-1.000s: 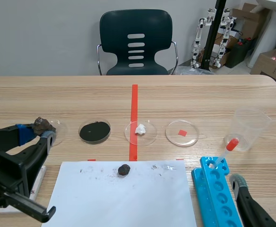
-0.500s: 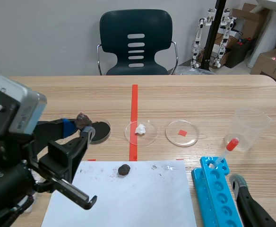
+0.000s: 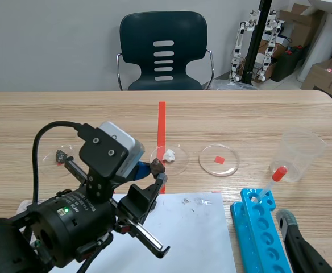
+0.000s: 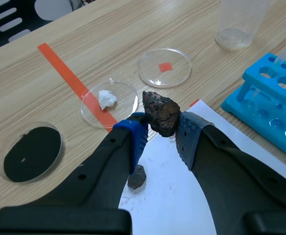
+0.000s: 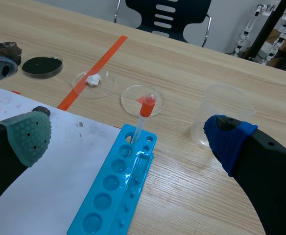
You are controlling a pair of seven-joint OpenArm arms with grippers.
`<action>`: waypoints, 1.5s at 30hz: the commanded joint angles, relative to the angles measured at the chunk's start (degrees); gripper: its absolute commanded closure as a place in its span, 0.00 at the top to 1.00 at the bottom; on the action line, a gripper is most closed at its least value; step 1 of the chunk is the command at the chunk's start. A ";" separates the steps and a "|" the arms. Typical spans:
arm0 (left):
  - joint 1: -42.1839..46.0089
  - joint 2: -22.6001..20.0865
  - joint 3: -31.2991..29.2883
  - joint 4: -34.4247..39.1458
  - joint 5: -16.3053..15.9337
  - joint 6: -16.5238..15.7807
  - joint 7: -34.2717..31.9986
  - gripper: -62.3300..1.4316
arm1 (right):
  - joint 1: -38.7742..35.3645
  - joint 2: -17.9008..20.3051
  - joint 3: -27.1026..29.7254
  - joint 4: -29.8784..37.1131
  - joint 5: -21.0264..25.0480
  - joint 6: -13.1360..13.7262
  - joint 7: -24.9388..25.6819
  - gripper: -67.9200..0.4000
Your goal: Put the right mineral back
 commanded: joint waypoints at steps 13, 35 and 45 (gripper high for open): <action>-11.69 0.13 8.15 -11.85 -0.46 0.07 -1.38 0.20 | 0.35 0.00 0.37 0.81 0.59 -0.20 0.83 1.00; -23.65 7.61 13.42 -31.08 -0.83 0.07 -2.64 0.20 | 0.35 0.00 0.37 0.81 0.59 -0.20 0.83 1.00; -25.70 10.29 13.46 -37.05 0.76 0.04 -4.35 0.20 | 0.35 0.00 0.37 0.81 0.59 -0.20 0.85 1.00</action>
